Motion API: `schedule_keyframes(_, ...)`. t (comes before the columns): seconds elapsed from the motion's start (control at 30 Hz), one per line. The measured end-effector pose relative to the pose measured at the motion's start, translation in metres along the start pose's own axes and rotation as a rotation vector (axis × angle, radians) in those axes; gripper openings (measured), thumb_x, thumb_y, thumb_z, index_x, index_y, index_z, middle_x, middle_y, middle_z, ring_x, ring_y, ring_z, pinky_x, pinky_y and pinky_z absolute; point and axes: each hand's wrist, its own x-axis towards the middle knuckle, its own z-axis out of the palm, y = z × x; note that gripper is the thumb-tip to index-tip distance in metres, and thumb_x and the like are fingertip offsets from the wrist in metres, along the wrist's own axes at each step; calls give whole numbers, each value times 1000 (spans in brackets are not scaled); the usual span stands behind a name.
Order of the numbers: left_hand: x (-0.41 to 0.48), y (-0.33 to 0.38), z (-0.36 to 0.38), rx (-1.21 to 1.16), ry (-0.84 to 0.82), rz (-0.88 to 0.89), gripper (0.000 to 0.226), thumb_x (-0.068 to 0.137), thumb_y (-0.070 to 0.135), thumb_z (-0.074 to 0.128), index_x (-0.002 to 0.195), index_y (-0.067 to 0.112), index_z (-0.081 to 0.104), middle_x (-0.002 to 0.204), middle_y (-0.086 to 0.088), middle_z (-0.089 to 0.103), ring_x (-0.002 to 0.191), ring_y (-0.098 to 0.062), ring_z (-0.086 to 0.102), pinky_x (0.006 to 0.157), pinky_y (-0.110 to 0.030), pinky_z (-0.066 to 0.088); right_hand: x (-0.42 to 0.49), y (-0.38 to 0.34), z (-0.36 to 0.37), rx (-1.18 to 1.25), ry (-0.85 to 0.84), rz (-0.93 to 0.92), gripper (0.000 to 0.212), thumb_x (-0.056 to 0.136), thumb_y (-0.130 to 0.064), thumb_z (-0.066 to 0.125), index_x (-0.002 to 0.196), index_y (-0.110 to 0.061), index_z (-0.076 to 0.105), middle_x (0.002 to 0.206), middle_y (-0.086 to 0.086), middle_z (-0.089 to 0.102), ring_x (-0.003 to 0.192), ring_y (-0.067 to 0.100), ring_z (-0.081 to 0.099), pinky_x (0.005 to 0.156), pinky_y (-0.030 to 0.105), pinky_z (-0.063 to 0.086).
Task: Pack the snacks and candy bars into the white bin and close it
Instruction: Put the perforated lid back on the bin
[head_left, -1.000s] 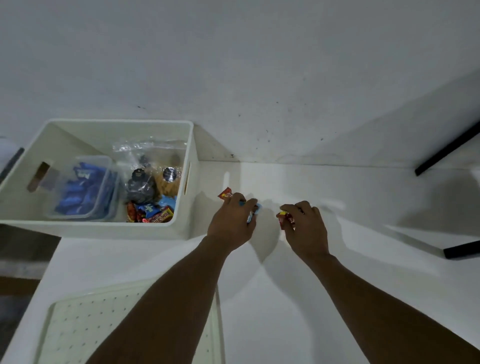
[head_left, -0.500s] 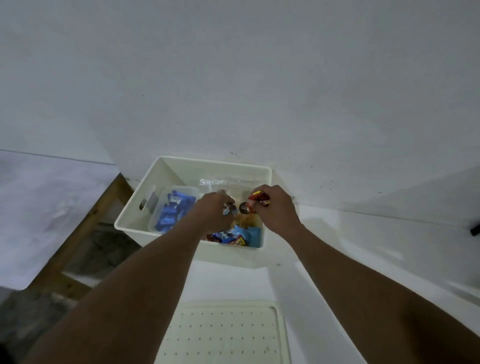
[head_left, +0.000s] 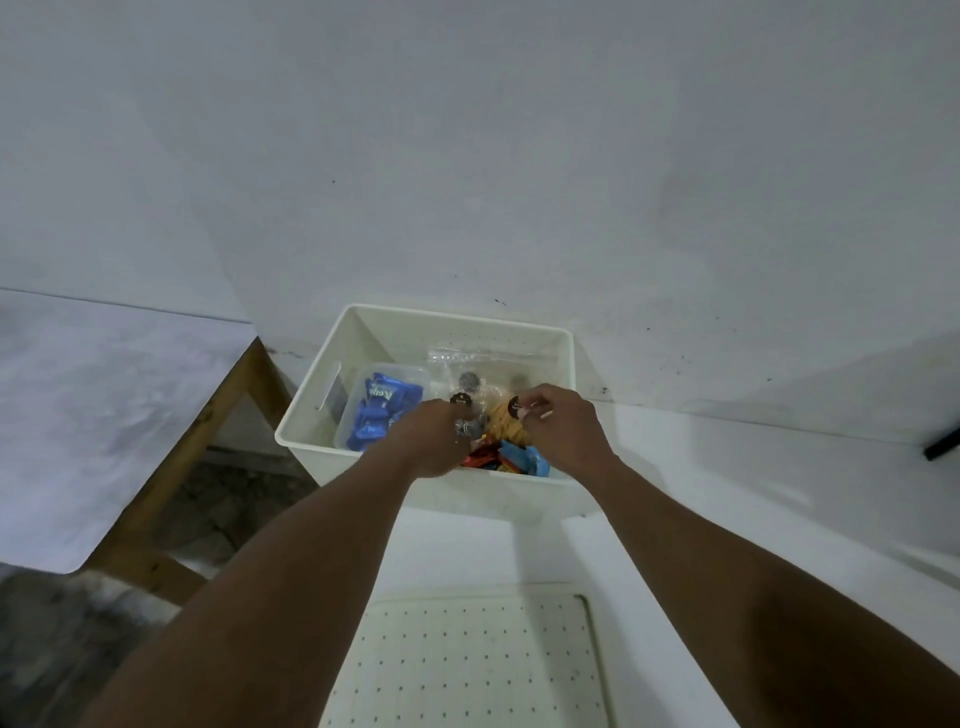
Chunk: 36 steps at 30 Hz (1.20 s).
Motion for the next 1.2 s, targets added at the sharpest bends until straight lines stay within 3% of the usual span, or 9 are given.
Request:
schedule_keyframes(0.13, -35, -1, 11, 9, 165, 22, 30, 88, 27, 60, 117, 20, 64, 108, -8, 67, 104, -29, 63, 78, -35, 50, -41, 6, -2, 29, 149, -22, 17, 87, -11, 57, 89, -25, 67, 84, -7, 69, 75, 11, 64, 66, 22, 49)
schedule_keyframes(0.2, -58, -2, 20, 40, 259, 28, 34, 89, 28, 62, 122, 21, 63, 117, -8, 64, 113, -30, 57, 88, -39, 50, -66, 15, 0, 41, 222, -25, 18, 87, -9, 57, 89, -23, 67, 75, -7, 66, 69, 13, 62, 62, 24, 47)
schedule_keyframes(0.4, -136, -8, 69, 70, 426, -23, 41, 89, 32, 64, 129, 23, 61, 134, -6, 57, 126, -28, 47, 98, -43, 48, -151, 68, 21, 11, 183, 53, 14, 88, -11, 61, 96, -21, 66, 78, -4, 65, 72, 15, 62, 69, 31, 51)
schedule_keyframes(0.57, -211, -20, 135, 34, 311, -171, 39, 89, 33, 63, 128, 25, 61, 135, -6, 53, 127, -29, 45, 96, -42, 48, -229, 119, 41, -59, 27, 190, 15, 89, -15, 61, 101, -22, 64, 95, 0, 62, 86, 14, 60, 78, 28, 46)
schedule_keyframes(0.67, -258, -34, 177, 28, 201, -315, 42, 88, 37, 62, 129, 28, 60, 141, -8, 48, 132, -32, 40, 100, -45, 45, -270, 149, 54, -203, -38, 256, 19, 87, -22, 63, 105, -26, 64, 105, 3, 55, 101, 24, 58, 85, 29, 45)
schedule_keyframes(0.83, -320, -51, 224, 80, 135, -696, 56, 81, 61, 60, 132, 42, 48, 154, -11, 26, 141, -45, 21, 110, -65, 27, -326, 172, 66, -338, -94, 411, 26, 86, -31, 63, 112, -30, 62, 124, 8, 47, 121, 33, 44, 94, 41, 46)
schedule_keyframes(0.97, -347, -55, 233, -119, 104, -837, 75, 79, 67, 60, 143, 42, 32, 144, -13, 26, 132, -42, 28, 103, -62, 38, -342, 171, 73, -306, -109, 443, 27, 84, -34, 64, 111, -30, 62, 122, 11, 48, 113, 35, 51, 94, 40, 46)
schedule_keyframes(1.07, -356, -58, 220, -194, 164, -845, 77, 74, 70, 65, 141, 41, 40, 136, -14, 37, 130, -39, 31, 102, -60, 37, -343, 168, 69, -219, -26, 488, 30, 81, -36, 68, 110, -32, 62, 114, 12, 48, 101, 37, 58, 92, 40, 51)
schedule_keyframes(1.2, -358, -56, 201, -121, 339, -741, 76, 70, 81, 57, 134, 40, 50, 130, -15, 41, 125, -38, 34, 100, -54, 39, -349, 155, 53, -102, 156, 355, 33, 84, -32, 70, 116, -29, 60, 104, 6, 42, 77, 29, 57, 87, 39, 54)
